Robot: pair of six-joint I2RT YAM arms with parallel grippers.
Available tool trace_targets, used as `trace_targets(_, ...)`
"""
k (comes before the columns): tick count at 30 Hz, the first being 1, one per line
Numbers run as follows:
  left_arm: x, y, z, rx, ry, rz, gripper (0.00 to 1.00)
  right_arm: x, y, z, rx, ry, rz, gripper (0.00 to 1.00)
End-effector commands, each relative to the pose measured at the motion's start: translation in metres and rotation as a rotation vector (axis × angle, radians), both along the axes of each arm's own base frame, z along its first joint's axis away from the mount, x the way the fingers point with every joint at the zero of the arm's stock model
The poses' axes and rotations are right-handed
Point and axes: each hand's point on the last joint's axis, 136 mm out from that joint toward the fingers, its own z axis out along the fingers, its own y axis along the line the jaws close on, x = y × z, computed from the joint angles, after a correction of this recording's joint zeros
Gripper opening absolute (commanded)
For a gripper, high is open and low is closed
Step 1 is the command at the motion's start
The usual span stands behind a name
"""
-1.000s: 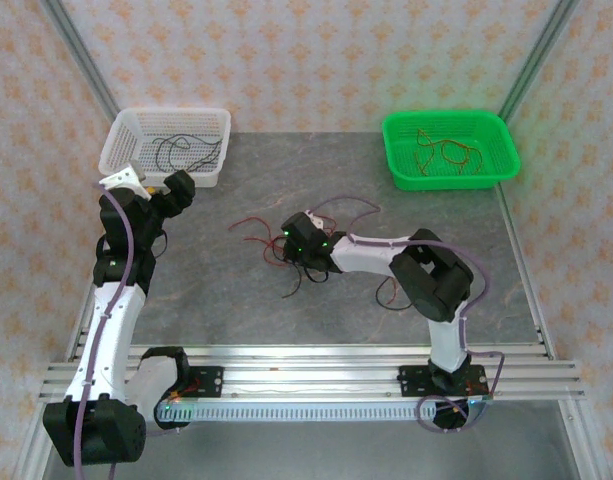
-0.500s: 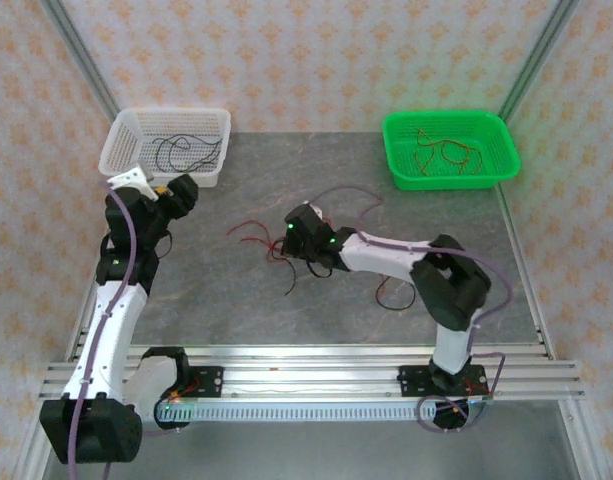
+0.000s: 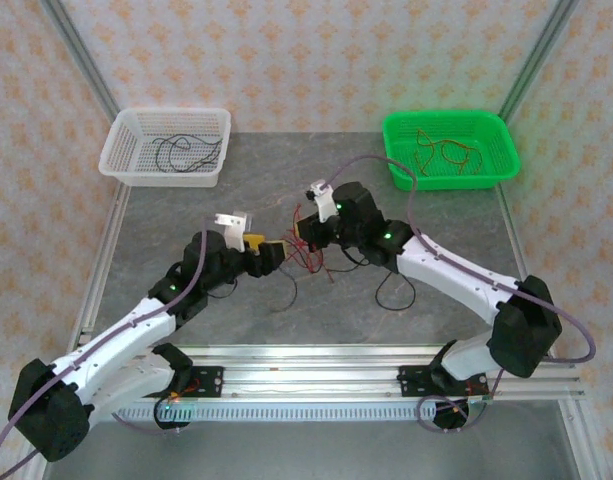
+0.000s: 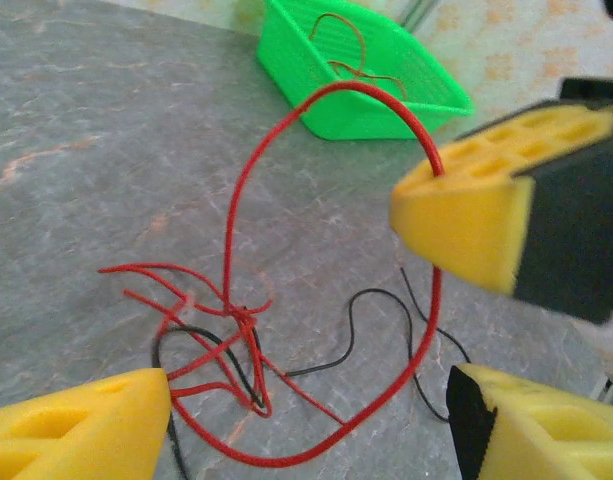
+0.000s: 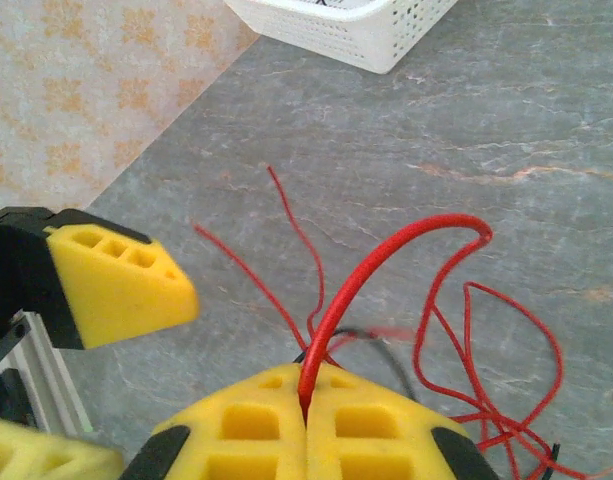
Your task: Untangle the cables
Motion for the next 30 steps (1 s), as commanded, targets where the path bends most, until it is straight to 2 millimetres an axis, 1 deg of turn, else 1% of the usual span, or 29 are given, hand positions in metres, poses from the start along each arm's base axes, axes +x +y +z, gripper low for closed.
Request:
trace_targets(1,0.001,-0.006,0.022,-0.049,-0.160,-0.005,0.74,-0.001,-0.001,0.034,0.080,-0.127,0.081,0.00)
trace_targets(5,0.003,-0.005,0.012,-0.034,-0.204,0.036,0.74,0.003,0.000,0.045,0.123,-0.141,0.085,0.00)
trace_targets(9,0.017,-0.006,0.009,0.013,-0.225,0.083,0.78,-0.001,0.002,0.048,0.138,-0.144,0.110,0.00)
trace_targets(11,0.029,-0.008,0.007,0.042,-0.223,0.112,0.78,-0.004,0.002,0.049,0.141,-0.147,0.121,0.00)
trace_targets(15,0.059,-0.008,-0.001,0.121,-0.204,0.200,0.78,-0.014,-0.002,0.054,0.149,-0.163,0.146,0.00)
trace_targets(17,0.069,-0.015,-0.005,0.157,-0.200,0.194,0.78,-0.018,-0.004,0.056,0.151,-0.171,0.153,0.00)
trace_targets(18,0.073,-0.022,-0.006,0.172,-0.199,0.172,0.78,-0.018,-0.005,0.057,0.151,-0.173,0.149,0.00)
trace_targets(20,0.075,-0.036,-0.011,0.178,-0.191,0.112,0.78,-0.019,-0.008,0.059,0.149,-0.180,0.139,0.00)
trace_targets(24,0.065,-0.060,-0.024,0.142,-0.186,-0.013,0.78,-0.018,-0.012,0.064,0.156,-0.188,0.115,0.00)
trace_targets(27,0.060,-0.071,-0.039,0.126,-0.164,-0.065,0.79,-0.020,-0.014,0.070,0.179,-0.192,0.107,0.00)
trace_targets(30,0.065,-0.076,-0.061,0.124,-0.119,-0.061,0.79,-0.024,-0.015,0.081,0.215,-0.198,0.107,0.00)
